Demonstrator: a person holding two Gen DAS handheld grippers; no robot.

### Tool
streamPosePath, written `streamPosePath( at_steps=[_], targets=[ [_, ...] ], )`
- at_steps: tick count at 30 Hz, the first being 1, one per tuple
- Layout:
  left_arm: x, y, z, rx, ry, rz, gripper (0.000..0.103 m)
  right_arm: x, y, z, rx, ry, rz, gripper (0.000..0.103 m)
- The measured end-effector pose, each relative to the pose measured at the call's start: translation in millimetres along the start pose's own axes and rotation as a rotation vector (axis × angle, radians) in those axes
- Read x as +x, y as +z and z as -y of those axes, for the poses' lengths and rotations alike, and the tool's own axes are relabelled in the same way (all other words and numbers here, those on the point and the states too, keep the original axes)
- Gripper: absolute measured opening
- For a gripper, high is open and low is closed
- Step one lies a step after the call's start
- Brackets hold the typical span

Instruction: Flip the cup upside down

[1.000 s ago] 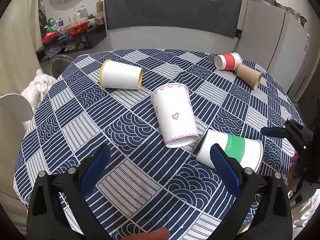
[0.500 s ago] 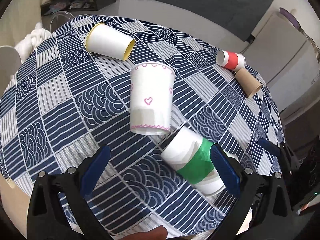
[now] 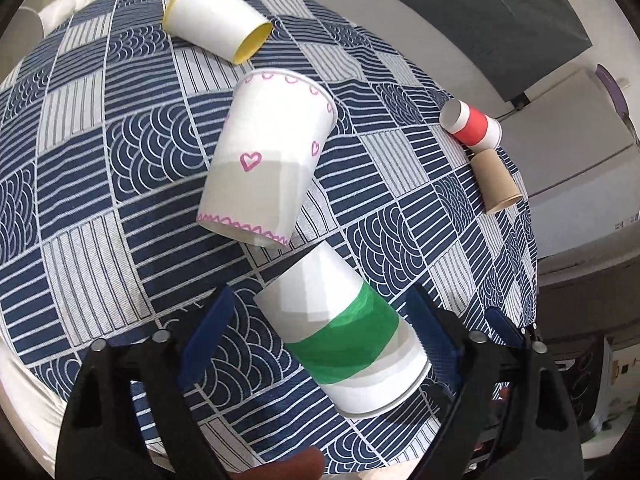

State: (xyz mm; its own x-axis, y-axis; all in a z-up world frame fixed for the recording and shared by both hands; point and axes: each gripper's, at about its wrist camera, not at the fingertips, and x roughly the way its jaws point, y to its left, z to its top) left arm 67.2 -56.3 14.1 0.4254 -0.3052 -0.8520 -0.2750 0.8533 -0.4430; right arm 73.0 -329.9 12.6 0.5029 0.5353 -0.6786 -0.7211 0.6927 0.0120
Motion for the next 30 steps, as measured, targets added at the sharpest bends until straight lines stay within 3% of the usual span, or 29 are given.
streamPosePath(
  at_steps=[1,10,12,16,20,22,26,30],
  targets=[
    [3,1,0,-0.006,-0.008,-0.013,0.072,0,-1,0,0.0,0.003,-0.001,0.091],
    [-1,2,4,0.002,-0.023,-0.009,0.047,-4,-13,-3,-0.012,0.021,0.013,0.091],
    [-2,1,7,0.014,-0.01,-0.013,0.047,-3,-14,-1,-0.006,0.018,0.011,0.091],
    [2,-1,10,0.023,-0.011,-0.048,0.068,-4,-15,2,0.005,0.008,0.015,0.091],
    [11,-3,13,0.013,-0.019,-0.094,0.075,-8,-16,3,0.016,0.0,0.024,0.091],
    [15,-5,15,0.016,-0.013,-0.103,0.075,-10,-17,3,0.015,-0.003,0.028,0.091],
    [21,-6,19,0.041,-0.003,-0.119,0.063,-11,-17,3,0.018,-0.006,0.03,0.091],
    [9,-5,29,0.104,0.028,-0.056,0.063,-9,-20,4,0.022,-0.007,0.027,0.091]
  ],
)
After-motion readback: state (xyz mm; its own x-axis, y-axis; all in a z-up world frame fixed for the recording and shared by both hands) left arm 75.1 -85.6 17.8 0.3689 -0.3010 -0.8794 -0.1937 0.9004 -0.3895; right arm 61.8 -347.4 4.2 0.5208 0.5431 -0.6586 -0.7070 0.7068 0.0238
